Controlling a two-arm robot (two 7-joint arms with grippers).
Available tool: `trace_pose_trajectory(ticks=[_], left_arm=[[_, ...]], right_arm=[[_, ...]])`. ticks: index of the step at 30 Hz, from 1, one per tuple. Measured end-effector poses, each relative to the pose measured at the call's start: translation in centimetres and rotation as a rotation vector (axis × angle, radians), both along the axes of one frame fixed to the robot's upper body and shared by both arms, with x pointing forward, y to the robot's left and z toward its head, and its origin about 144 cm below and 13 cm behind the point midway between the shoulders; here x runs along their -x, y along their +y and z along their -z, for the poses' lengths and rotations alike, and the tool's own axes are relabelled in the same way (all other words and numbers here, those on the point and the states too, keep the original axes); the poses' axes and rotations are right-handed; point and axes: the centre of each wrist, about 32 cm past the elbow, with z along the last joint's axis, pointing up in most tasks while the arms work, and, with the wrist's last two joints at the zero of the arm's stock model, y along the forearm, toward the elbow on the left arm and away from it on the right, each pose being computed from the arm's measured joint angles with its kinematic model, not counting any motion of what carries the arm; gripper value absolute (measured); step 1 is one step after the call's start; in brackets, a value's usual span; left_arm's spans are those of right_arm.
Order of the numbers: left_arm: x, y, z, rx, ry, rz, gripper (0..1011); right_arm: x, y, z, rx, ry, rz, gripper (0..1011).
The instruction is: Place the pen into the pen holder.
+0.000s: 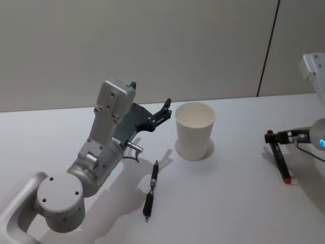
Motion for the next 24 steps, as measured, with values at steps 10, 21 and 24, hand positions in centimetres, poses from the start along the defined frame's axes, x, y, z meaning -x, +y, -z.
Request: trace_pose_trajectory(ticks=[10,21,24], left_arm=[[0.0,0.0,0.0,0.0,0.0,0.0,1001],[0.0,0.0,0.0,0.0,0.0,0.0,1001],[0.0,0.0,0.0,0.0,0.0,0.0,1001]], right_arm=[[0.1,0.7,1.1,0.003,0.01,0.022,1001],[0.2,1.6,2.7,-0.016,0.0,0.037,1002],[0.3,1.7,3.0,-0.018,-0.004,0.039,1001]])
